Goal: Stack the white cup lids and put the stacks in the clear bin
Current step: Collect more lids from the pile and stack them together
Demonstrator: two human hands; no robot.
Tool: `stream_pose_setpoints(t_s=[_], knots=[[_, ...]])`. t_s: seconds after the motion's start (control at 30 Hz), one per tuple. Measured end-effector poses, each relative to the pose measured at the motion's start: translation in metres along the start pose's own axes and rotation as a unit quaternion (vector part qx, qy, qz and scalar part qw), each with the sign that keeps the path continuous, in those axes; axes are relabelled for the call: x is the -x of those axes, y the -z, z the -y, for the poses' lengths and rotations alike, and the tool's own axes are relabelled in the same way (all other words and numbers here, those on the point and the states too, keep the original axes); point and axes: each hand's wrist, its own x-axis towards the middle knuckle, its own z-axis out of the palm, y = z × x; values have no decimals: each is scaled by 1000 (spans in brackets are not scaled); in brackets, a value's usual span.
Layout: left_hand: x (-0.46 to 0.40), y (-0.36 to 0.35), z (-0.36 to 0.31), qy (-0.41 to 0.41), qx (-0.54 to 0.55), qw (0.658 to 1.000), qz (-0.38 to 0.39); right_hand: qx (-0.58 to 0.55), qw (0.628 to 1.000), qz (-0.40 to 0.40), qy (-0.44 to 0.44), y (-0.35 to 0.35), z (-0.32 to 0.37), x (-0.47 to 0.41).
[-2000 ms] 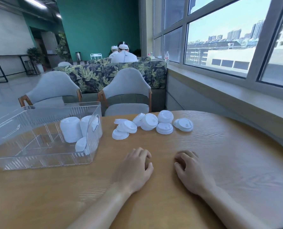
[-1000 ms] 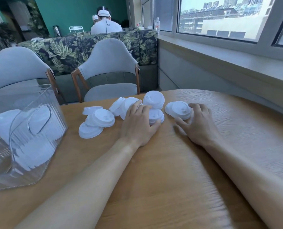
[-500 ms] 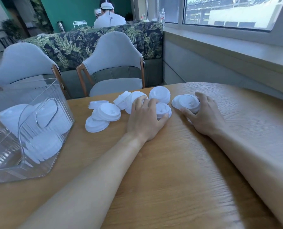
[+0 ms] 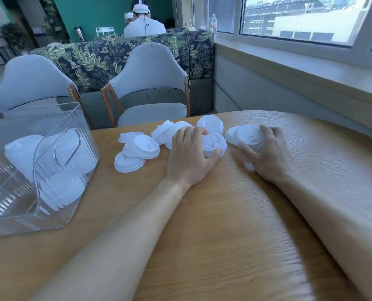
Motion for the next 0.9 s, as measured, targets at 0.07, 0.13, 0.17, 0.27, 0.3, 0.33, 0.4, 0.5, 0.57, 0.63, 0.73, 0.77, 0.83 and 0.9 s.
stream_pose_setpoints(t_s=[0.07,0.13,0.17,0.27,0.3,0.33,0.4,0.5,0.57,0.63,0.73,0.77,0.83,0.9], knots=[[3,3,-2,2,7,1000,-8,2,1000,7,3,2,2,5],[7,7,-3,5,9,1000,-11,6,1000,11,2,4,5,12],[10,9,-5,7,11,1000,-11,5,1000,10,3,5,6,16],[22,17,-8,21,19,1000,-8,-6,1000,15,3,10,10,31],[26,20,-9,27,17,999,-7,-6,1000,17,3,12,12,37],[31,24,-10,34,14,999,-7,-3,1000,19,3,14,14,44],[41,32,-13,51,9,999,-1,3,1000,22,4,17,17,59],[58,46,-17,69,15,997,12,10,999,32,6,22,24,80],[69,56,-20,72,21,997,15,15,999,37,8,25,27,93],[80,66,-21,81,34,996,25,18,999,45,9,27,30,106],[95,78,-20,87,59,994,35,21,998,51,20,30,34,122],[99,82,-19,91,68,993,37,18,998,54,22,31,35,128],[107,90,-19,106,91,989,47,12,998,62,23,32,37,138],[114,98,-19,123,114,984,59,7,997,71,26,32,39,148]])
